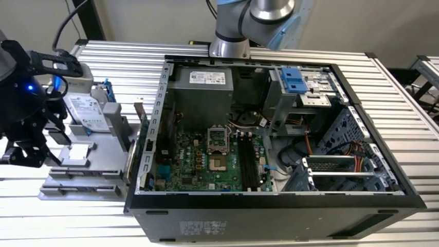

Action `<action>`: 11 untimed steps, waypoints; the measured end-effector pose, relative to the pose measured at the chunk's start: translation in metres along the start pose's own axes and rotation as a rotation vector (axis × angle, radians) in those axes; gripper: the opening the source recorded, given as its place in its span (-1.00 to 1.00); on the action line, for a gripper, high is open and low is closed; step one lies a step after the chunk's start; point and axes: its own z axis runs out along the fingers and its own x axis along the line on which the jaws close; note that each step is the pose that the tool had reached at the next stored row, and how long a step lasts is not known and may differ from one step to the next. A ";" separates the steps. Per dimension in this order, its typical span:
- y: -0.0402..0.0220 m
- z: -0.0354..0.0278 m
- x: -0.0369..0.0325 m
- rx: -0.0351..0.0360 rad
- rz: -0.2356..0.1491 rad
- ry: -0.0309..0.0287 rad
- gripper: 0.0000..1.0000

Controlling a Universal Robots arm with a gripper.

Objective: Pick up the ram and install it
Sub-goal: 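Pick up the ram and move it above insertion slot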

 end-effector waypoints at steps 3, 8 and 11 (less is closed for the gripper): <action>0.0008 0.0041 0.0002 0.0000 0.003 0.0001 1.00; 0.0023 0.0112 0.0006 0.0000 0.002 0.0000 1.00; 0.0026 0.0158 0.0009 -0.0001 0.002 0.0001 1.00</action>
